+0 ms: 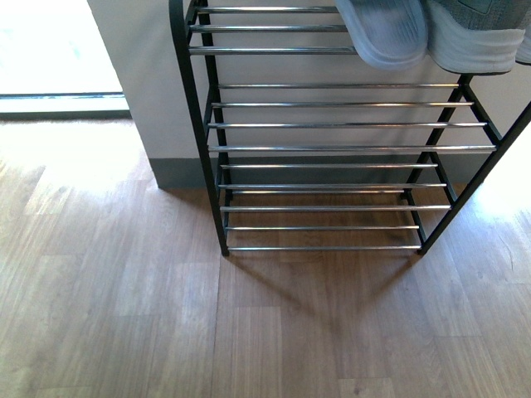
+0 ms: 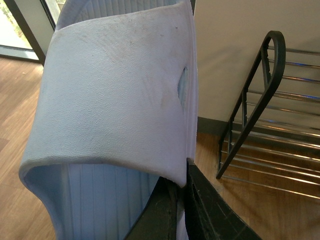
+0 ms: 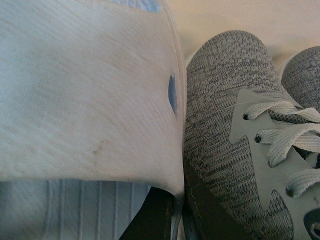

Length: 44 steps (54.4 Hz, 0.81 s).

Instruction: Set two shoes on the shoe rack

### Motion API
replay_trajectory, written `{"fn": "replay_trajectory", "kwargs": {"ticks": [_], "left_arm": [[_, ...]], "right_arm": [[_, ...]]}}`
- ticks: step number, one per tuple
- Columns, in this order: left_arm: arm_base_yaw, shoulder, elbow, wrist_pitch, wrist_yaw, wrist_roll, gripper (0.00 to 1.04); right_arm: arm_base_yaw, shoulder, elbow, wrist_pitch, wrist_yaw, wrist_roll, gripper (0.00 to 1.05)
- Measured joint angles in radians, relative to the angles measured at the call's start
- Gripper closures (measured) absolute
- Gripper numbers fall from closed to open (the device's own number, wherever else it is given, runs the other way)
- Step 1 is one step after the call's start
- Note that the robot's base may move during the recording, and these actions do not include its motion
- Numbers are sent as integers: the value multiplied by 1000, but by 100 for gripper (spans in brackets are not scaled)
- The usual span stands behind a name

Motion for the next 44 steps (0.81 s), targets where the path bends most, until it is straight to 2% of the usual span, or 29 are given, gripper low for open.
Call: {"fn": "replay_trajectory", "kwargs": {"ticks": [26, 40, 44], "left_arm": [[0, 0, 0, 0, 0, 0, 103], [0, 0, 0, 0, 0, 0, 103], [0, 0, 0, 0, 0, 0, 103]], "right_arm": [[-18, 34, 34, 8, 32, -19, 103], [-27, 33, 26, 59, 27, -23, 69], [-26, 20, 4, 80, 14, -21, 55]]}}
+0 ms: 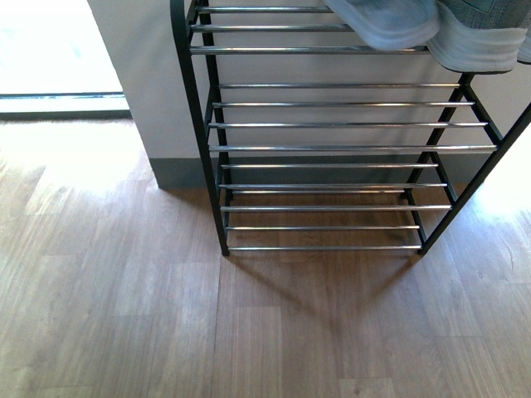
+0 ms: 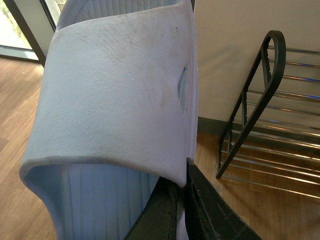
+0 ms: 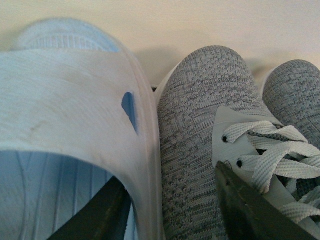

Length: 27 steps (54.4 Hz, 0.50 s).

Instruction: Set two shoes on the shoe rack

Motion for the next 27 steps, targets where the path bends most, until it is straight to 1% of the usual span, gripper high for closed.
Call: {"fn": "replay_trajectory", "kwargs": {"ticks": [2, 4, 8, 12, 14, 15, 18, 27], "left_arm": [[0, 0, 0, 0, 0, 0, 103], [0, 0, 0, 0, 0, 0, 103], [0, 0, 0, 0, 0, 0, 103], [0, 0, 0, 0, 0, 0, 103], [0, 0, 0, 0, 0, 0, 103], [0, 0, 0, 0, 0, 0, 103], [0, 0, 0, 0, 0, 0, 103], [0, 0, 0, 0, 0, 0, 103]], "right_arm": [[1, -11, -15, 11, -11, 2, 48], [4, -34, -38, 25, -22, 3, 39], [7, -74, -70, 43, -37, 3, 26], [9, -101, -88, 55, -43, 3, 17], [10, -125, -104, 66, -51, 3, 10], [10, -133, -110, 70, -55, 5, 8], [11, -169, -145, 91, -72, 5, 9], [12, -259, -266, 155, -120, 24, 9]]}}
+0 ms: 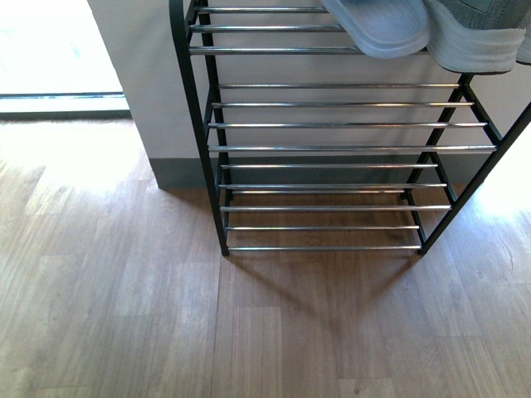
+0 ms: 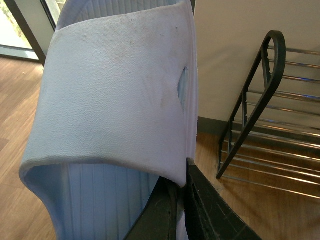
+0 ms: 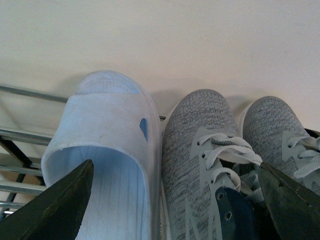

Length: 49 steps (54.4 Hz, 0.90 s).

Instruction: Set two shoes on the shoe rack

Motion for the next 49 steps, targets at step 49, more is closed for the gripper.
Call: {"fn": "replay_trajectory", "kwargs": {"ticks": [49], "left_arm": [[0, 0, 0, 0, 0, 0, 103]], "right_arm": [[-223, -687, -979, 769, -193, 241, 9]]}}
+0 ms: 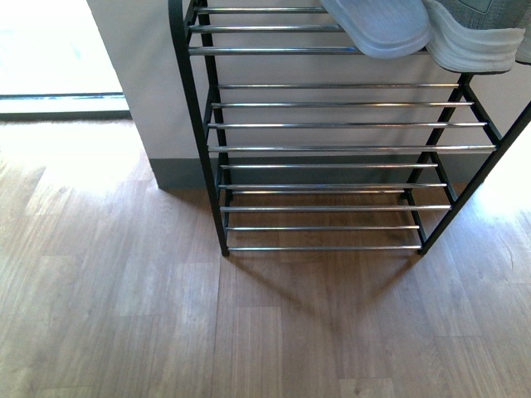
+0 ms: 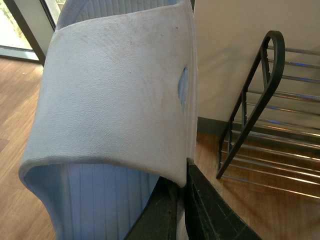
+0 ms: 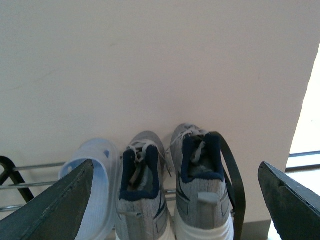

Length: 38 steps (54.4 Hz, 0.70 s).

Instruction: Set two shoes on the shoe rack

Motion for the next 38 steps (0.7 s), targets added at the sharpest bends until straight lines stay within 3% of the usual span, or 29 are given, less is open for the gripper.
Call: {"fn": "replay_trajectory", "kwargs": {"ticks": [6, 13, 20, 28, 38], "left_arm": [[0, 0, 0, 0, -1, 0, 103], [0, 0, 0, 0, 0, 0, 103], [0, 0, 0, 0, 0, 0, 103], [0, 0, 0, 0, 0, 0, 103], [0, 0, 0, 0, 0, 0, 103]], "right_arm": [[-13, -77, -32, -161, -55, -65, 27], [-53, -173, -171, -141, -74, -92, 55], [-53, -227, -243, -129, -77, -102, 73], [-53, -323, -341, -125, -79, -107, 103], [-53, -444, -428, -158, -80, -109, 103]]}}
